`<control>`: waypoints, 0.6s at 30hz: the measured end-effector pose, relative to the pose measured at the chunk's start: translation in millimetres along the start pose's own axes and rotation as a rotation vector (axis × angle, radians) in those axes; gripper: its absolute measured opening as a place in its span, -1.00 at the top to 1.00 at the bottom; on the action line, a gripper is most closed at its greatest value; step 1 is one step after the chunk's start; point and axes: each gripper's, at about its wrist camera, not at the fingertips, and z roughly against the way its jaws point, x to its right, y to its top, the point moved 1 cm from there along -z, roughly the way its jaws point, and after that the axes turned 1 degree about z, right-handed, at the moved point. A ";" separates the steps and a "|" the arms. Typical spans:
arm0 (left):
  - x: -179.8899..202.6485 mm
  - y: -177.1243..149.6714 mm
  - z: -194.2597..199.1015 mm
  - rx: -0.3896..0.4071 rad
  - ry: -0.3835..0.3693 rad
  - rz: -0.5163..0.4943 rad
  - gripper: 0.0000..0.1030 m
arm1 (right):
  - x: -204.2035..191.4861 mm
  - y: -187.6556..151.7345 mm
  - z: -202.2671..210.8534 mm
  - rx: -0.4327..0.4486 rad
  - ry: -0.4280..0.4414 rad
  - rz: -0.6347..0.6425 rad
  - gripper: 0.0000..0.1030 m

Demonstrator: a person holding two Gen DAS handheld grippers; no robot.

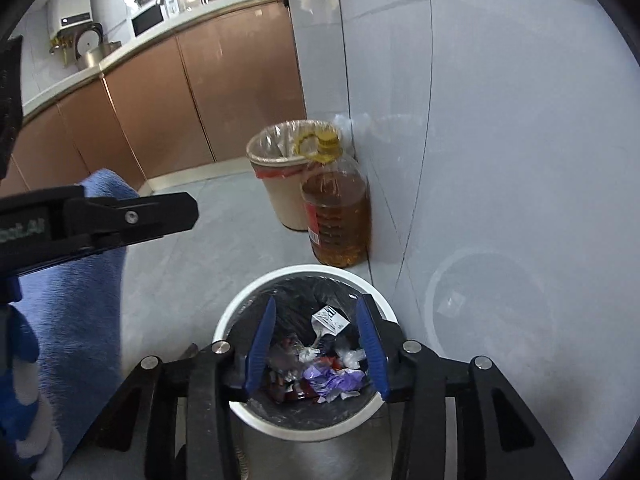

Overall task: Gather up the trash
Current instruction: 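Open both tools to drop the wrapper and bag into the bin, then bring both tools back over the last purple wrappers on the towel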

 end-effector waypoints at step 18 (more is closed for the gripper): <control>-19.9 -57.5 226.2 0.372 0.306 0.002 -0.48 | -72.9 25.9 162.0 0.258 0.130 0.091 -0.21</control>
